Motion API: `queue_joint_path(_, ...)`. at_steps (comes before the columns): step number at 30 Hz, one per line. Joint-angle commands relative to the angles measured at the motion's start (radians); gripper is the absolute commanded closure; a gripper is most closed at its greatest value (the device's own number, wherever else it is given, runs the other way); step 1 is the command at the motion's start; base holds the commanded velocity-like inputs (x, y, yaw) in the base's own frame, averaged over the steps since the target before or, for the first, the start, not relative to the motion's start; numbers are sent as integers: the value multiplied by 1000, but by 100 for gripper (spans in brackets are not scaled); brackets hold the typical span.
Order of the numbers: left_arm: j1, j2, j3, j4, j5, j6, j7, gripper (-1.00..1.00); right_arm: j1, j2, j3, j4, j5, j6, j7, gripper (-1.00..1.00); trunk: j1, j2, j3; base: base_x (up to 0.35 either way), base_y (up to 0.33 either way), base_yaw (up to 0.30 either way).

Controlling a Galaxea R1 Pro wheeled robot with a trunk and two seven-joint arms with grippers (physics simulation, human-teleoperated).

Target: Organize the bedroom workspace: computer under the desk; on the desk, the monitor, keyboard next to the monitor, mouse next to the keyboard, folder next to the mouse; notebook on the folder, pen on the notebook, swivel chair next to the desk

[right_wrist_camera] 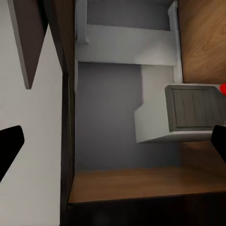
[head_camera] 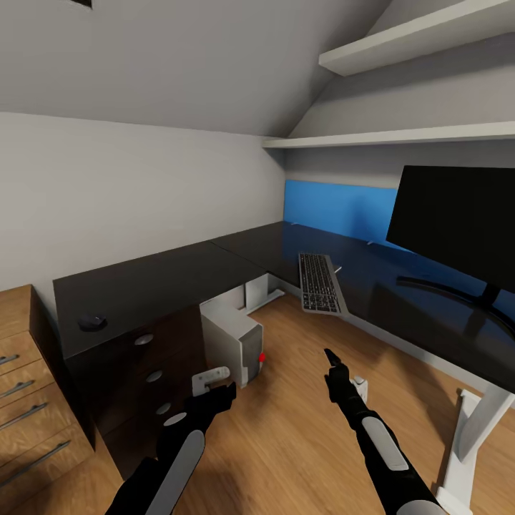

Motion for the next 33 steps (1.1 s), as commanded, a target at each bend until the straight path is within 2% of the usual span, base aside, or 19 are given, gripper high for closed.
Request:
queue_joint_path(1, -1, 0, -1, -1, 9, 1, 8, -100, -1, 1, -5, 0, -13, 10, 3, -100, 0, 0, -1, 144, 0, 0)
queue_joint_path(8, -1, -1, -1, -2, 10, 1, 7, -100, 0, 4, -3, 0, -24, 12, 3, -100, 0, 0, -1, 44, 0, 0)
queue_joint_path(33, -1, -1, -6, -1, 10, 1, 7, -100, -1, 2, -1, 0, -25, 11, 3, -100, -96, 175, 77, 1, 0, 0)
